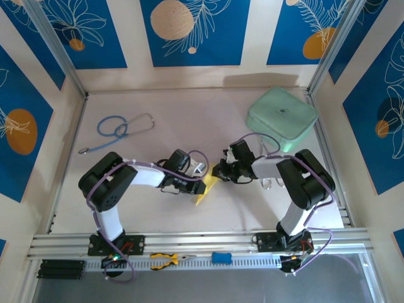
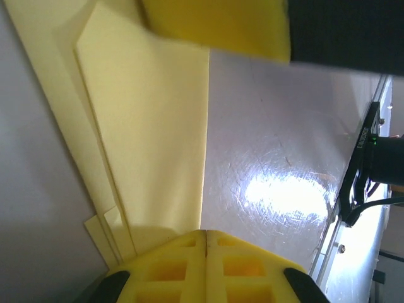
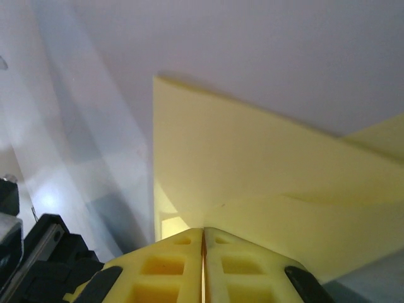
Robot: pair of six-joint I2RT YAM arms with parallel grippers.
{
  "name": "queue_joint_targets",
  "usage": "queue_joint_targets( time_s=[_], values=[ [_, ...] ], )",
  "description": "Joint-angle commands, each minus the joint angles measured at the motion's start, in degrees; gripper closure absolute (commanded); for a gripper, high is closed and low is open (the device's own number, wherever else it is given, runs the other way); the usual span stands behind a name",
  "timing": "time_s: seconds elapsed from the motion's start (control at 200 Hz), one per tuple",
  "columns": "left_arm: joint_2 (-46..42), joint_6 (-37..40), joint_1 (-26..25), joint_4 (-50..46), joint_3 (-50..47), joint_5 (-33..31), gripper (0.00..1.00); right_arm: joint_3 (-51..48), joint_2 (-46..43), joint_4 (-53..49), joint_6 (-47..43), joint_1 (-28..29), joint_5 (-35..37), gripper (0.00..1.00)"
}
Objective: Fold a paper plane with a square sheet of paper (pick it up from the middle)
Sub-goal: Fold the wing for the fifth time at the center of the table.
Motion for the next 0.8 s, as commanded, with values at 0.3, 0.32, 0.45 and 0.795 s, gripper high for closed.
queue_joint_targets(
  time_s=[0.3,0.32,0.45,0.795],
  values=[
    [4.4,0.7,-0.6,-9.2,-2.8,-4.2,1.00,0.8,1.1,-3.1,-0.2,-8.2,5.0,0.89],
    [4.4,0.8,-0.7,-9.2,-2.8,-4.3,1.00,1.0,1.1,-3.5,-0.3,-8.5,5.2,0.88],
    [4.2,0.8,-0.6,-9.1,-2.9,-4.2,1.00,1.2,1.1,-3.9,0.1,-10.4,5.4,0.89],
    [3.4,0.4,-0.7,-8.1,-3.8,-4.2,1.00,1.1,-13.3,-8.3,-5.6,-6.7,7.3,0.86]
  ],
)
